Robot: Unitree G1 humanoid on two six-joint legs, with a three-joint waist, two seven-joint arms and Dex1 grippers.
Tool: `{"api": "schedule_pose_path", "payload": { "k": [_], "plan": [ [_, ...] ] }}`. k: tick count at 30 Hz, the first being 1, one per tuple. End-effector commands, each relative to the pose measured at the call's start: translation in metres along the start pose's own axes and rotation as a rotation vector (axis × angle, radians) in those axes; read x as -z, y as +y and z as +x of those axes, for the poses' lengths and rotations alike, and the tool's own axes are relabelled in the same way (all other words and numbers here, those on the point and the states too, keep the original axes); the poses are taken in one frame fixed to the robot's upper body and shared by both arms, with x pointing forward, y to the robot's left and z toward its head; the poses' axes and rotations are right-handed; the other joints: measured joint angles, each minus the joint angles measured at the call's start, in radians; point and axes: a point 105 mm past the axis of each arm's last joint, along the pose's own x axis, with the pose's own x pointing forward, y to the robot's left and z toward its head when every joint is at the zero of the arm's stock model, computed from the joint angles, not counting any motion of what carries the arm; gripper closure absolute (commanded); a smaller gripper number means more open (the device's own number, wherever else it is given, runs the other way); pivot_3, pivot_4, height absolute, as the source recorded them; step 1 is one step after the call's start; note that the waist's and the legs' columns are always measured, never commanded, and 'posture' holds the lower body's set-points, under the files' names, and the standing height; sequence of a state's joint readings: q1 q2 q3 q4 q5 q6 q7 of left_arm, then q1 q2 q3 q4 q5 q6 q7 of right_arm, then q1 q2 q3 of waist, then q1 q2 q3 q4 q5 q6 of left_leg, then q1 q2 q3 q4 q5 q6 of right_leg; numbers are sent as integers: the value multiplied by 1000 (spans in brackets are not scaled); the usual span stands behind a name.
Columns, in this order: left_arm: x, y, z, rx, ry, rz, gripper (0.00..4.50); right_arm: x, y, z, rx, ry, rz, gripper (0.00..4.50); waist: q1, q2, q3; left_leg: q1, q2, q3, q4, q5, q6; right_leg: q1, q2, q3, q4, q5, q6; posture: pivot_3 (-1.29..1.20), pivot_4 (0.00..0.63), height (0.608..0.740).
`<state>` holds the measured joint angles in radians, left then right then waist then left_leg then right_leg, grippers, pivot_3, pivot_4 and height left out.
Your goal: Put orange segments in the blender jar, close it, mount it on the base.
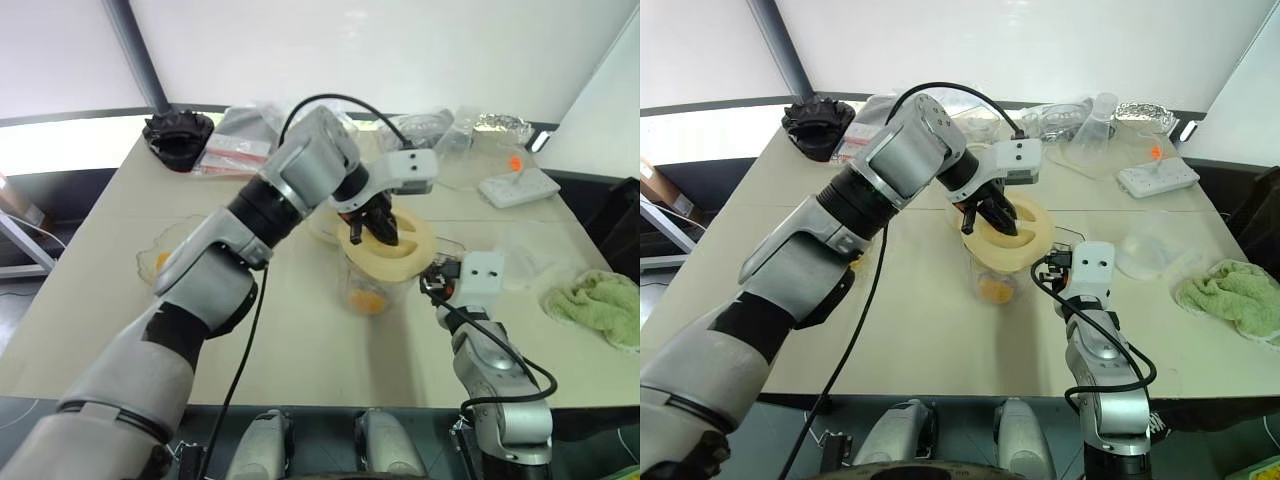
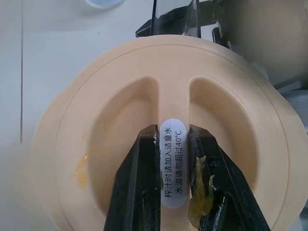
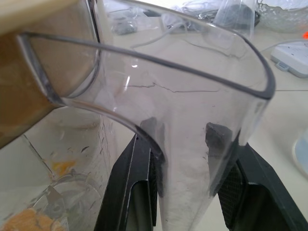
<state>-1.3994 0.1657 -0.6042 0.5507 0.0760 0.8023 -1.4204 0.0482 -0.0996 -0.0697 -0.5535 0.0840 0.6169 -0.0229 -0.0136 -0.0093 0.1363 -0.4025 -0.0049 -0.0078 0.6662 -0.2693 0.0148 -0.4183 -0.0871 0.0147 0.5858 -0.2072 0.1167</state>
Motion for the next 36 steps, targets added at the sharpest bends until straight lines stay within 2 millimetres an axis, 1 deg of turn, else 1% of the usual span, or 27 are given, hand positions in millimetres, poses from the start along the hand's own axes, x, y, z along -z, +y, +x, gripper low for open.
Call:
{"api": "schedule_pose_path", "payload": {
  "k": [1, 4, 9, 10, 12, 14, 15, 22, 26, 28, 30, 31, 32, 34, 36],
  "plan": [
    [70, 7, 29, -64, 203, -204, 4264, -23, -2, -2, 5, -97, -28, 3481, 0, 0, -1, 0, 0, 0, 0, 0, 0, 0, 0, 0, 0, 0, 0, 0, 150, 740],
    [67, 7, 30, -67, 179, -178, 4264, -24, -2, -2, 2, -98, -33, 3481, 1, 0, -2, 0, 0, 0, 0, 0, 0, 0, 0, 0, 0, 0, 0, 0, 150, 740],
    [63, 2, 29, -44, 140, -123, 4264, -24, -3, -2, -4, -96, -43, 3481, 0, 2, -3, 0, 0, 0, -1, 0, 0, 0, -1, 0, -2, 0, 0, 0, 150, 740],
    [63, 1, 29, -41, 134, -115, 3241, -24, -3, -2, -5, -96, -44, 3481, -1, 2, -3, 0, 0, 0, -1, 0, 0, 0, -1, 1, -3, 0, 0, 0, 150, 740],
    [62, 0, 29, -43, 120, -96, 2453, -24, -3, -2, -7, -95, -46, 3481, -1, 1, -3, 0, 0, 0, -2, 0, 0, 0, -2, 1, -3, 0, 0, 0, 150, 740],
    [57, 0, 28, -48, 86, -64, 1402, -24, -3, -2, -9, -94, -48, 3481, -1, 2, -3, 0, 1, 0, -3, 0, 0, -1, -1, 0, -3, 0, 0, 0, 150, 740],
    [55, -1, 26, -47, 67, -43, 1033, -24, -2, -2, -10, -94, -49, 3481, -1, 2, -3, 0, 0, 0, -3, 0, 0, -1, -1, 1, -3, 0, 0, 0, 150, 740],
    [41, -3, 17, -59, -23, -3, 1033, -23, -1, -3, -13, -91, -48, 3481, -1, 3, -2, -2, 1, 0, -4, 0, 0, -3, -2, 1, -3, 0, -1, 0, 150, 740],
    [1, 0, -3, -105, -275, 2, 1033, -22, -1, -3, -16, -86, -48, 3481, 1, 5, 2, -6, 0, 2, -4, 0, 0, -5, -2, 1, -2, 2, -3, 0, 150, 740],
    [-11, 3, -12, -123, -374, -25, 1033, -22, 0, -3, -20, -84, -48, 3481, 4, 5, 6, -8, -1, 3, -3, 0, 0, -7, 0, 0, 1, 3, -4, 0, 150, 740],
    [-22, 4, -29, -134, -537, -37, 1033, -22, 1, -2, -29, -82, -49, 3481, 8, 4, 13, -8, -2, 3, -3, 1, 0, -9, 1, -1, 3, 3, -4, 0, 150, 740],
    [-26, 5, -35, -141, -594, -39, 1033, -22, 1, -2, -33, -82, -49, 3481, 8, 6, 17, -9, -2, 3, -3, 1, 0, -9, 1, -1, 3, 3, -4, 0, 150, 740],
    [-29, 7, -42, -159, -657, -71, 1033, -22, 1, -1, -38, -80, -51, 3481, 5, 4, 20, -9, -3, 4, -3, 1, 1, -9, 1, 0, 3, 2, -3, 0, 150, 740],
    [-29, 11, -51, -183, -725, -117, 1033, -22, 1, -1, -46, -78, -55, 3481, 2, 0, 25, -9, -3, 4, -2, 1, 1, -9, 1, 0, 3, 3, -3, 0, 150, 740],
    [-29, 9, -61, -198, -794, -104, 1033, -22, 2, 0, -55, -77, -58, 3481, -1, 1, 27, -8, -3, 4, -2, 1, 1, -9, 1, 0, 4, 3, -3, 0, 150, 740]
  ]
}}
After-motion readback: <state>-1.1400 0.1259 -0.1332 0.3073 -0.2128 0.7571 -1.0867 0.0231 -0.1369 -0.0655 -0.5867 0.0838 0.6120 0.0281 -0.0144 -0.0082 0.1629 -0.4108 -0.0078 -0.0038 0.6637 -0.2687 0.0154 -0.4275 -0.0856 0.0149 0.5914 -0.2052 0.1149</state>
